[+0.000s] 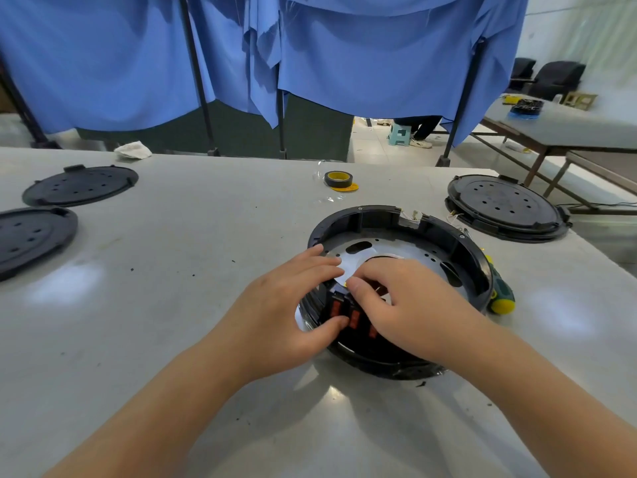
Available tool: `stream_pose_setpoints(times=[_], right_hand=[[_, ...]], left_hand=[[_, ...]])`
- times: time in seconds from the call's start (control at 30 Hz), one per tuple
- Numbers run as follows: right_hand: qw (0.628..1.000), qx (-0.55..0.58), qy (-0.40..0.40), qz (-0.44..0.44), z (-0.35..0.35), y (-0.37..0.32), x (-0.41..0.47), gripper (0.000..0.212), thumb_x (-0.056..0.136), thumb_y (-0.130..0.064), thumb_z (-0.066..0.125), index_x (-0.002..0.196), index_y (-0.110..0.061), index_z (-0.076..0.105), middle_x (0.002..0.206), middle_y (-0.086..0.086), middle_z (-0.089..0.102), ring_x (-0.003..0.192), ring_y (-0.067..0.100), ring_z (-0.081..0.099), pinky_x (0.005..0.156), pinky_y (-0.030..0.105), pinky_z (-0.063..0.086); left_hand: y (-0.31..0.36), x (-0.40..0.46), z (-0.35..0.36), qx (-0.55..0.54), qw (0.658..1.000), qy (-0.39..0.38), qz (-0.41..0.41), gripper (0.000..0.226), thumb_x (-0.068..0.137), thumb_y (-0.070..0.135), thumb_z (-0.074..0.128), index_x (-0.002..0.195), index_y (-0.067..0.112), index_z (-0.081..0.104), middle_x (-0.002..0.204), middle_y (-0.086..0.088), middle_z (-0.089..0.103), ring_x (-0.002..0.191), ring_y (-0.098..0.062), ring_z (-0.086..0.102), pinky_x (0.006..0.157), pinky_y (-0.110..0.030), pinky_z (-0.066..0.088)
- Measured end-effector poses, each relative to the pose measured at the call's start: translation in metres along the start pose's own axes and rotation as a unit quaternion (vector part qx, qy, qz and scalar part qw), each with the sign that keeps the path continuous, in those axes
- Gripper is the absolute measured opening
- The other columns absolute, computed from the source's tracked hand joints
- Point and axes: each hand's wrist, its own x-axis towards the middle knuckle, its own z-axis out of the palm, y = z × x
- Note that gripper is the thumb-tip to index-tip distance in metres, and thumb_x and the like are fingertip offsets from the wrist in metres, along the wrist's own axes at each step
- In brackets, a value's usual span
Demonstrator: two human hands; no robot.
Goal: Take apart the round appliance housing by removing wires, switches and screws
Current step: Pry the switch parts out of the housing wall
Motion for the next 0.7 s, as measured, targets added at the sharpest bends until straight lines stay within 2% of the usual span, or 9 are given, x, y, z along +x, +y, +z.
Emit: stream_pose_setpoints(times=[0.1, 0.17, 0.33, 0.43, 0.57, 0.63, 0.7], right_hand=[[1.0, 0.012, 0.002, -0.011, -0.001, 0.0, 0.0, 0.026, 0.095, -0.041, 0.042, 0.073, -0.034, 0.054, 0.07, -0.015, 0.055, 0.075, 0.002, 0.053, 0.063, 0.018, 0.037], [1.0, 0.02, 0.001, -0.02, -0.002, 0.001, 0.001, 0.027, 0.095, -0.04, 0.043, 0.08, -0.027, 0.062, 0.074, -0.012, 0.061, 0.077, 0.005, 0.056, 0.07, 0.026, 0.045], [0.999, 0.036, -0.009, -0.039, -0.005, 0.003, 0.002, 0.032, 0.093, -0.041, 0.042, 0.081, -0.022, 0.064, 0.074, -0.006, 0.064, 0.077, 0.01, 0.06, 0.074, 0.035, 0.048], [0.998, 0.045, -0.017, -0.03, -0.005, 0.003, 0.002, 0.029, 0.093, -0.042, 0.042, 0.082, -0.026, 0.063, 0.073, -0.005, 0.065, 0.071, 0.008, 0.06, 0.068, 0.034, 0.051], [0.986, 0.145, -0.059, 0.06, -0.003, 0.001, 0.005, 0.028, 0.094, -0.047, 0.044, 0.079, -0.03, 0.06, 0.064, -0.005, 0.066, 0.053, 0.008, 0.063, 0.046, 0.022, 0.049], [0.981, 0.157, -0.07, 0.091, -0.004, 0.001, 0.012, 0.038, 0.094, -0.05, 0.042, 0.076, -0.021, 0.06, 0.051, -0.008, 0.054, 0.044, 0.006, 0.051, 0.043, 0.02, 0.041], [0.979, 0.149, -0.076, 0.113, -0.006, -0.001, 0.02, 0.044, 0.094, -0.047, 0.043, 0.069, -0.014, 0.055, 0.049, -0.009, 0.042, 0.044, 0.007, 0.04, 0.046, 0.022, 0.035]], left_hand=[[-0.001, 0.0, 0.001, -0.001, 1.0, 0.003, 0.0, 0.056, 0.077, 0.036, 0.074, 0.129, 0.022, 0.059, 0.138, 0.016, 0.052, 0.138, 0.007, 0.027, 0.106, -0.003, 0.021], [-0.001, 0.0, 0.002, 0.0, 1.0, 0.003, 0.002, 0.056, 0.078, 0.036, 0.073, 0.13, 0.022, 0.058, 0.139, 0.016, 0.051, 0.139, 0.007, 0.026, 0.107, -0.005, 0.022], [-0.001, 0.001, 0.002, -0.003, 1.0, 0.006, 0.001, 0.056, 0.077, 0.035, 0.074, 0.129, 0.022, 0.059, 0.139, 0.016, 0.051, 0.139, 0.005, 0.027, 0.108, -0.006, 0.024], [-0.002, 0.001, 0.002, -0.005, 1.0, 0.005, 0.0, 0.056, 0.077, 0.036, 0.074, 0.13, 0.023, 0.058, 0.139, 0.017, 0.051, 0.139, 0.005, 0.027, 0.107, -0.005, 0.022], [-0.002, 0.001, 0.002, -0.006, 1.0, 0.006, 0.003, 0.057, 0.077, 0.041, 0.068, 0.131, 0.027, 0.057, 0.138, 0.019, 0.051, 0.139, 0.006, 0.026, 0.108, -0.006, 0.023], [-0.001, 0.001, 0.002, -0.008, 1.0, 0.007, 0.007, 0.058, 0.076, 0.041, 0.066, 0.132, 0.029, 0.055, 0.138, 0.021, 0.05, 0.139, 0.006, 0.026, 0.108, -0.008, 0.025], [-0.001, 0.001, 0.002, -0.01, 1.0, 0.007, 0.01, 0.059, 0.076, 0.04, 0.066, 0.133, 0.029, 0.054, 0.138, 0.021, 0.05, 0.139, 0.006, 0.026, 0.109, -0.008, 0.025]])
